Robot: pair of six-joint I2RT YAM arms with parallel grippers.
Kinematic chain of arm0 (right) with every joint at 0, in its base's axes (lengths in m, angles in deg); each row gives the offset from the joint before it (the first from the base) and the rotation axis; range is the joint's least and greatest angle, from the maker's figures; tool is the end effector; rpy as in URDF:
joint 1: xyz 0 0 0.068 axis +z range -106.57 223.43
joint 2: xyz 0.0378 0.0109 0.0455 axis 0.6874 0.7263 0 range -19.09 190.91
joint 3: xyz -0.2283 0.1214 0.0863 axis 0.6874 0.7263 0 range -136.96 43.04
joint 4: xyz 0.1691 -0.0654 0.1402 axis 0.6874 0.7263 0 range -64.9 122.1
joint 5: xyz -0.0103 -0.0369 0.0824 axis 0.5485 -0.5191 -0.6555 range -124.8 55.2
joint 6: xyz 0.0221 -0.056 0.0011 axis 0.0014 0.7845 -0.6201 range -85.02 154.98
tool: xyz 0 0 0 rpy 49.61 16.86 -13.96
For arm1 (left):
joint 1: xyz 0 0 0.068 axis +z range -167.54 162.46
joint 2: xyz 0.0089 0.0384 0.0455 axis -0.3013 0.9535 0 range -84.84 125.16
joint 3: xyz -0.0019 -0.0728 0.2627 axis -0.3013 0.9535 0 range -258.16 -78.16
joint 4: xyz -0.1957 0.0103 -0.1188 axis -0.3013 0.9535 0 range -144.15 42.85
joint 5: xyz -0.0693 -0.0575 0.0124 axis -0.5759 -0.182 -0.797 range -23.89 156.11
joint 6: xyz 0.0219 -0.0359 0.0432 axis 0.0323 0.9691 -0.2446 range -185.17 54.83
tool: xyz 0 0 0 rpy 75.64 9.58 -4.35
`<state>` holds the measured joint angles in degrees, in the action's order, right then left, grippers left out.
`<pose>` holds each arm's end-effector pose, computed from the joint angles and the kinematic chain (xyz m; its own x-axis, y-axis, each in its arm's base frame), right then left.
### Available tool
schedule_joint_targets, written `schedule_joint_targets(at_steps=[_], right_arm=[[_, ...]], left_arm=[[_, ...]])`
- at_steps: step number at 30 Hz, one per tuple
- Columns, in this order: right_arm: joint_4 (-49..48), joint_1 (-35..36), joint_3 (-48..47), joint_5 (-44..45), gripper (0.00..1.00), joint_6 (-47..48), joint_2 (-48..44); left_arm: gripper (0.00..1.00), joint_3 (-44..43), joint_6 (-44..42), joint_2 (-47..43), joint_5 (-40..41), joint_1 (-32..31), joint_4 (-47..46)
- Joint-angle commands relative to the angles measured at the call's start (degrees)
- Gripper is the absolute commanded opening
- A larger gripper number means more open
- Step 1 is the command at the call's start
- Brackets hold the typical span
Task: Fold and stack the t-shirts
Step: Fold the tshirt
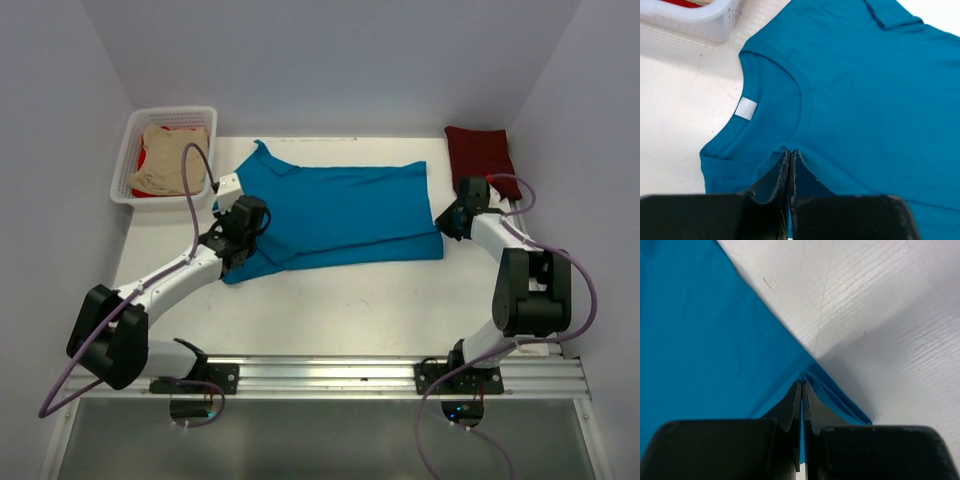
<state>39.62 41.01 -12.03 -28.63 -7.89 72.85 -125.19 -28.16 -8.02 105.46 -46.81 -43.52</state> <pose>0.3065 -0.0178 0.2066 -0.4982 0.6980 -0.5144 0.6110 0.7036 0.3629 0.2360 -0.0999 0.2475 -0.4258 -0.2948 -0.8554 -0.3747 0.9180 -0.1299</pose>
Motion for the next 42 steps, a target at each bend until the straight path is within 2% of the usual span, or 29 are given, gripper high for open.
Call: schedule_joint_targets(at_steps=[1, 11, 21, 28, 30, 32, 33, 35, 36, 37, 39, 42], right_arm=[[-2.7, -0.2, -2.7, 0.0, 0.00, -0.5, 1.3], [-3.2, -0.2, -5.0, -0.4, 0.00, -0.5, 5.0], [-3.6, -0.2, -8.9, -0.6, 0.00, -0.5, 9.9], [-4.7, -0.2, -10.4, -1.7, 0.00, -0.5, 14.0], [-5.6, -0.2, -10.1, -1.9, 0.06, -0.4, 14.2], [-7.7, -0.2, -9.3, -3.0, 0.30, -0.3, 14.1], [-9.8, -0.2, -8.7, -3.5, 0.55, 0.0, 13.4], [-12.8, -0.1, -6.0, -4.6, 0.78, 0.2, 11.4], [-16.9, -0.1, -4.6, -4.6, 0.99, 0.6, 8.7], [-19.2, 0.0, -1.3, -4.5, 0.99, 0.9, 6.9], [-23.6, 0.1, 2.0, -3.6, 0.99, 1.6, 2.7], [-23.1, 0.4, 2.9, -4.8, 0.99, 2.7, -0.1]], left_arm=[[0.00, -3.2, -1.4, -0.3, 1.4, 1.2, -3.3], [0.00, -2.5, -0.7, -0.4, 2.0, 3.5, -1.9], [0.00, -2.4, -2.6, 4.6, -0.6, 5.7, -8.8], [0.00, -6.1, -4.5, 10.6, -3.2, 7.0, -13.0], [0.00, -6.3, -5.9, 11.8, -3.4, 7.6, -15.5], [0.00, -7.0, -6.5, 12.2, -3.5, 7.9, -16.4], [0.01, -7.2, -7.0, 12.0, -3.4, 8.1, -17.5], [0.27, -8.2, -7.1, 11.8, -2.5, 8.1, -17.3], [0.67, -8.3, -7.2, 11.0, -2.3, 8.2, -16.7], [0.81, -8.7, -6.8, 10.3, -1.8, 8.1, -16.2], [1.00, -8.5, -6.9, 7.4, -2.1, 8.1, -14.9], [1.00, -7.6, -6.2, 3.1, -4.8, 7.9, -12.0]])
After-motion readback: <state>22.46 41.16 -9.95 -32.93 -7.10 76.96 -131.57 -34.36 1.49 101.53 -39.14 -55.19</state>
